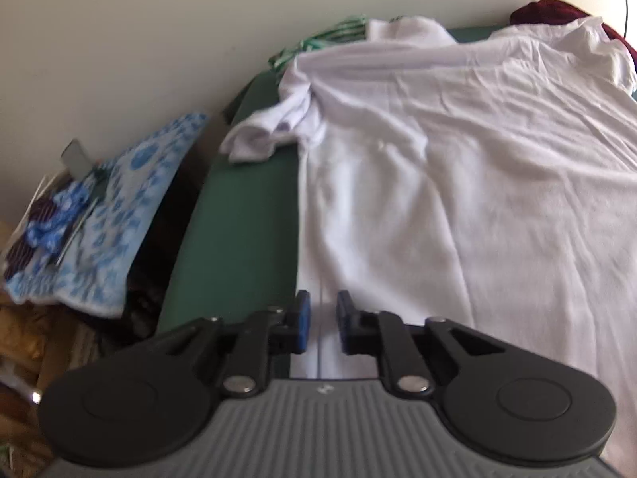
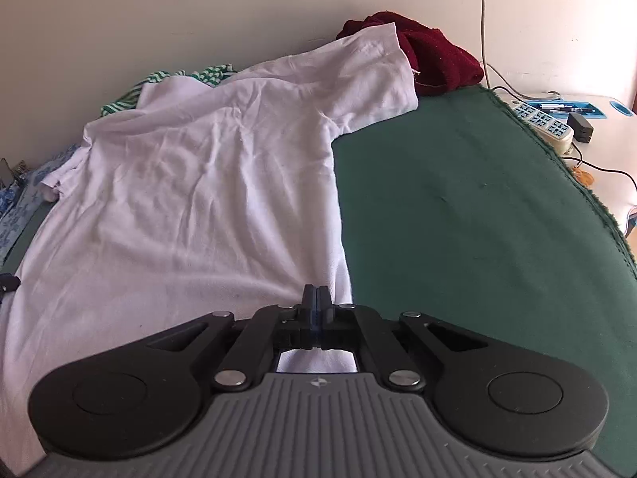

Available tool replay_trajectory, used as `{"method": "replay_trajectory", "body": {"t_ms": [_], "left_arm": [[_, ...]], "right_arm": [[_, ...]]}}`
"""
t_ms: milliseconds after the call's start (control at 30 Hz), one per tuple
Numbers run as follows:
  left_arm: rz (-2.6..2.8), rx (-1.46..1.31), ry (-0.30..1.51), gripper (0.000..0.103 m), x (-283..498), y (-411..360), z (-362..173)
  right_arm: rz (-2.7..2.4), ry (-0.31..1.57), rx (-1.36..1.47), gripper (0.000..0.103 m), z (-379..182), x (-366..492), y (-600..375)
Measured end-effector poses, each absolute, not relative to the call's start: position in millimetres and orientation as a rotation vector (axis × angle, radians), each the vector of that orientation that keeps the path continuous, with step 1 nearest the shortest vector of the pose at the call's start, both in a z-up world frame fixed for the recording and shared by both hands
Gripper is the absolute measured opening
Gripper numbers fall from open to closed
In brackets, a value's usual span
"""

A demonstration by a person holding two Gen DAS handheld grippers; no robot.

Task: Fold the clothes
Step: 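Pull the T-shirt hem with both grippers to spread it flat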

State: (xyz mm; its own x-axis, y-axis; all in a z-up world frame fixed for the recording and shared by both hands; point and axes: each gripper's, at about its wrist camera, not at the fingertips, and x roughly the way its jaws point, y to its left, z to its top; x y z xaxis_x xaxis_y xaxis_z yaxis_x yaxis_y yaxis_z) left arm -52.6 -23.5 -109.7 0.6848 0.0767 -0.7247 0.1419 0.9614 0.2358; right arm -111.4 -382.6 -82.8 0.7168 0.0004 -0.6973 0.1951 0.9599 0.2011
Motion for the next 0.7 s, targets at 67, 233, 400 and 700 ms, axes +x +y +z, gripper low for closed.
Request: {"method": "replay_trajectory", "body": {"t_ms": [67, 233, 400, 700], "left_arm": [[-0.045, 0.244, 0.795, 0.016, -79, -29, -102], [-0.045, 0.209, 0.845, 0.051, -134, -59, -109], [0.108, 0.27, 0.842, 0.053, -173, -45, -116], [0.098, 0.282, 0.79, 0.059, -217, -36, -98]], "right_arm": [[0.011, 0.719, 0.335, 0.011, -73, -132, -376], [0.175, 0.828, 0.347, 0.013, -88, -166, -354], [0.096, 0.799, 0.295, 0.0, -94, -210, -390], [0.068, 0.813, 0.243, 0.041, -88, -246, -399]]}}
